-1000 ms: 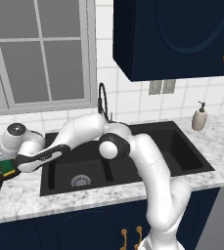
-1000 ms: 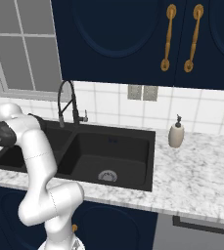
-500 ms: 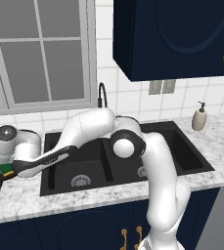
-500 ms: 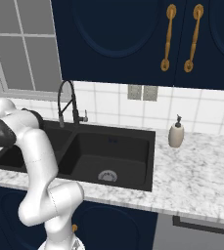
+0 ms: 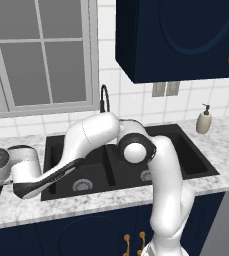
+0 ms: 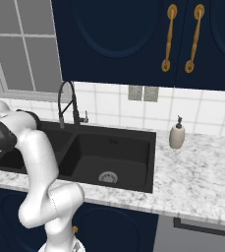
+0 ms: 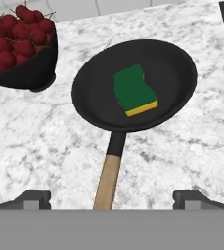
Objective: Pick the pan and sponge and place them into the sink. Then turn on the water.
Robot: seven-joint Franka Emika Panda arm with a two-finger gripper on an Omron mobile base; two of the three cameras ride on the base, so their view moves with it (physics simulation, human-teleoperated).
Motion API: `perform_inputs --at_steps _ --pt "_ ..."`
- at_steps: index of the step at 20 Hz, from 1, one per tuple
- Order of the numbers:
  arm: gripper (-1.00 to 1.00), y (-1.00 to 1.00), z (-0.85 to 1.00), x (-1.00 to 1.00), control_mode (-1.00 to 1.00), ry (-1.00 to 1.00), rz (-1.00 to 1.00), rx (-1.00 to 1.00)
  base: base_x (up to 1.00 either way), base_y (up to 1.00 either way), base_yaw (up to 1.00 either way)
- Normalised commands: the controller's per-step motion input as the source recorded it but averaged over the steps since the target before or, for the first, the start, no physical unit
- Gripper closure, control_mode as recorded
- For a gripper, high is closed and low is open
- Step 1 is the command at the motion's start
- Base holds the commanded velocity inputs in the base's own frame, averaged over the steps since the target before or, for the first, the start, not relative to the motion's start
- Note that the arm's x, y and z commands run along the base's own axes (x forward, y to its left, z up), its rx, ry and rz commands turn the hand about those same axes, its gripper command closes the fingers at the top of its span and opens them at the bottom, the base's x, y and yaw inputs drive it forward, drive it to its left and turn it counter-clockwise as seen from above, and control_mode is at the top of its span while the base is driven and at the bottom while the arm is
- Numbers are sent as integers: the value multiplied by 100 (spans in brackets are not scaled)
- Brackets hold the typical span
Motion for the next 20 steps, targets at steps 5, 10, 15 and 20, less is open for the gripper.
perform_inputs --at_steps 5,10,15,20 --pt "-100 0 -6 -8 -100 9 -7 0 0 0 0" --pt "-100 0 -24 -1 -100 11 -5 0 0 0 0" --pt "-100 2 -36 0 -100 10 -3 0 0 0 0" --pt "-100 22 -31 0 -100 8 -1 0 0 0 0"
